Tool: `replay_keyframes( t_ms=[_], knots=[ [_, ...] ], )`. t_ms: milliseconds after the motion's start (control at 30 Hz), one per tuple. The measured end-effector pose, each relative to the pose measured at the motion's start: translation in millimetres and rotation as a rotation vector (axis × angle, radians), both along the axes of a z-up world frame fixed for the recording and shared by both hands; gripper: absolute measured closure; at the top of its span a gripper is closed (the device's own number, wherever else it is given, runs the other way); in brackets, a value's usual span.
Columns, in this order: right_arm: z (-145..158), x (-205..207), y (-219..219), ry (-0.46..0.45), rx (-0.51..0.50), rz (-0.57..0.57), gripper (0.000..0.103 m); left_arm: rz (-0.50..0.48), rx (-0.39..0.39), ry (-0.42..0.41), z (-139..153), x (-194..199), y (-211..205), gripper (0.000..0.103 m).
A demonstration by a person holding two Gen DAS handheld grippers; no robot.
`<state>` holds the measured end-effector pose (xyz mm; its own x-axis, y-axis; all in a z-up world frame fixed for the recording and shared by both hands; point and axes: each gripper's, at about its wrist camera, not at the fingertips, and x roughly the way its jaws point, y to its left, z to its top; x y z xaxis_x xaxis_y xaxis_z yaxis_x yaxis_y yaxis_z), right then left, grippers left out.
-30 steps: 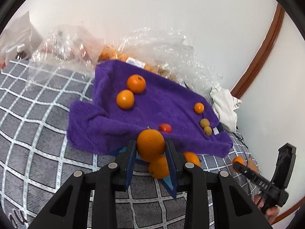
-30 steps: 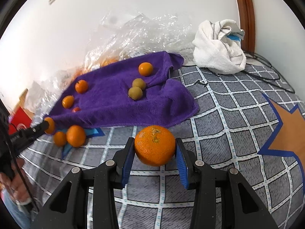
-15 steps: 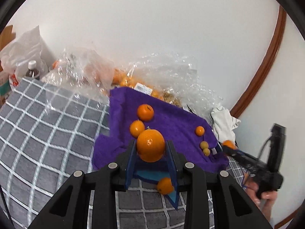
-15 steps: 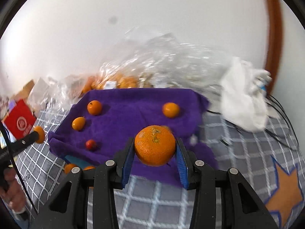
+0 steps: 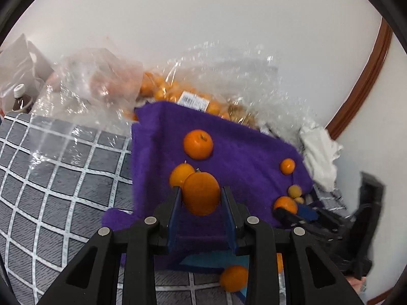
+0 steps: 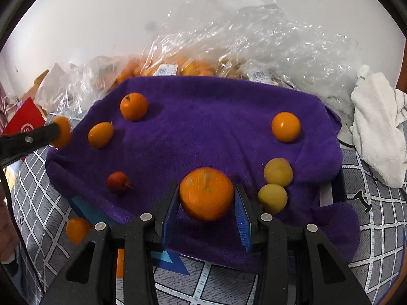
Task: Organize fruits
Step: 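Lower both oranges onto the purple towel and open both grippers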
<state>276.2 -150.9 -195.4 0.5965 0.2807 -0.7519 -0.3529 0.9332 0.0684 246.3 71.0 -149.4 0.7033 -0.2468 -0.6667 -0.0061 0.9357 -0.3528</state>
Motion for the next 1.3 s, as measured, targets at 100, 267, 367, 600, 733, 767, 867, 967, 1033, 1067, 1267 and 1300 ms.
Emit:
replay_keyframes(
  t_ms=[100, 267, 367, 600, 733, 767, 867, 967, 1033, 1067, 1267, 1300],
  knots=[
    [4, -5, -4, -0.023, 0.004, 0.005, 0.060, -0.011, 0.023, 0.018, -9, 5, -6, 0.073],
    [15, -18, -12, -0.062, 0.028, -0.001, 0.055, -0.035, 0.072, 0.038, -19, 8, -14, 0.073],
    [17, -20, -14, -0.082, 0.025, -0.015, 0.055, -0.037, 0.098, 0.034, -20, 8, -18, 0.073],
    [19, -22, -20, -0.080, 0.027, -0.029, 0.055, -0.033, 0.142, 0.028, -21, 9, -22, 0.073],
    [24, -26, -24, -0.100, 0.035, -0.039, 0.055, -0.038, 0.130, 0.028, -21, 10, -21, 0.073],
    [26, -27, -25, -0.106, 0.036, -0.040, 0.055, -0.040, 0.129, 0.028, -21, 10, -21, 0.073],
    [28, -29, -28, -0.114, 0.037, -0.049, 0.055, -0.041, 0.126, 0.026, -21, 9, -20, 0.073],
    [28, -30, -29, -0.115, 0.034, -0.055, 0.055, -0.042, 0.129, 0.026, -21, 9, -21, 0.073],
    [28, -31, -29, -0.119, 0.032, -0.054, 0.055, -0.043, 0.128, 0.025, -21, 9, -20, 0.073],
    [29, -32, -29, -0.123, 0.031, -0.055, 0.055, -0.045, 0.125, 0.024, -21, 9, -21, 0.072],
    [31, -44, -30, -0.118, 0.057, -0.044, 0.055, -0.055, 0.071, 0.008, -18, 6, -17, 0.067],
    [32, -47, -30, -0.114, 0.067, -0.038, 0.055, -0.052, 0.055, 0.005, -17, 5, -14, 0.067]
  ],
)
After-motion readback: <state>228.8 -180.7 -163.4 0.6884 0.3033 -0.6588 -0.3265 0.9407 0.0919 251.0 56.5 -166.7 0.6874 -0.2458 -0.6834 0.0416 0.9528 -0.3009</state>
